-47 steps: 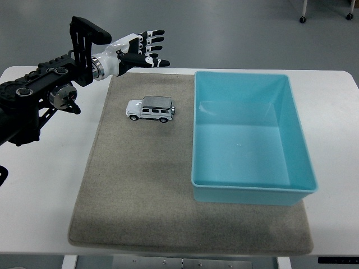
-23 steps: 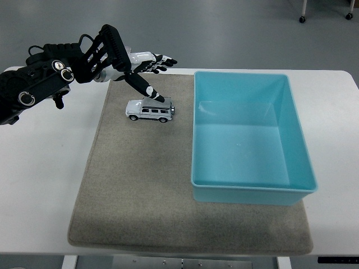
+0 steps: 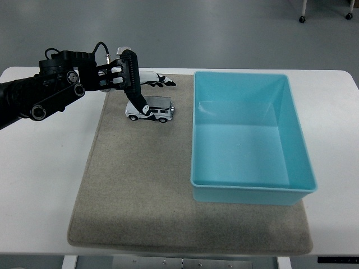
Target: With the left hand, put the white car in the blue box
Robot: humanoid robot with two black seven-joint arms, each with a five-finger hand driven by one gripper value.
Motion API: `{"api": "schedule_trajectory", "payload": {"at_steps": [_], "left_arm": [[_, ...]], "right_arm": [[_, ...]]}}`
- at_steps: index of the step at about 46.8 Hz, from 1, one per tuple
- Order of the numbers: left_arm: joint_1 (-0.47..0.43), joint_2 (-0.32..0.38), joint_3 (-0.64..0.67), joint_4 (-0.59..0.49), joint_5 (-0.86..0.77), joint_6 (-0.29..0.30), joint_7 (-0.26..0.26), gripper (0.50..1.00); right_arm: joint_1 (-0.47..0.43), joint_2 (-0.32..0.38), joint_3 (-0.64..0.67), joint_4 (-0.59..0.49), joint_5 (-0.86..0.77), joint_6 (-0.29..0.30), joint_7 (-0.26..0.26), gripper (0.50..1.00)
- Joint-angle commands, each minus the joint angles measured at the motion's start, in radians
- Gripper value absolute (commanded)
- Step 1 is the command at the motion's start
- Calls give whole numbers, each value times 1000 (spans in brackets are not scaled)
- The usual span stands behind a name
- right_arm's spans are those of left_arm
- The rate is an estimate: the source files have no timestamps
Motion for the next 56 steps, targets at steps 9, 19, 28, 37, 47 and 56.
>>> {"api": "schedule_trajectory", "payload": {"at_steps": [9, 19, 28, 37, 47, 56], "left_arm": [[8, -21, 34, 1, 72, 96, -1, 994], [5, -24, 66, 1, 75, 117, -4, 990], [3, -24, 66, 1, 93, 125, -2, 973], [0, -26, 66, 0, 133, 147, -2, 864], [0, -43, 68, 0, 138, 148, -2, 739], [-2, -51, 68, 0, 150, 148, -1, 628]], "right_arm": [[1, 0, 0, 0, 0, 0, 0, 936], [1, 0, 0, 0, 0, 0, 0, 936], [1, 0, 0, 0, 0, 0, 0, 936], [0, 0, 0, 0, 0, 0, 0, 936], [1, 0, 0, 0, 0, 0, 0, 936], [0, 0, 0, 0, 0, 0, 0, 936]]}}
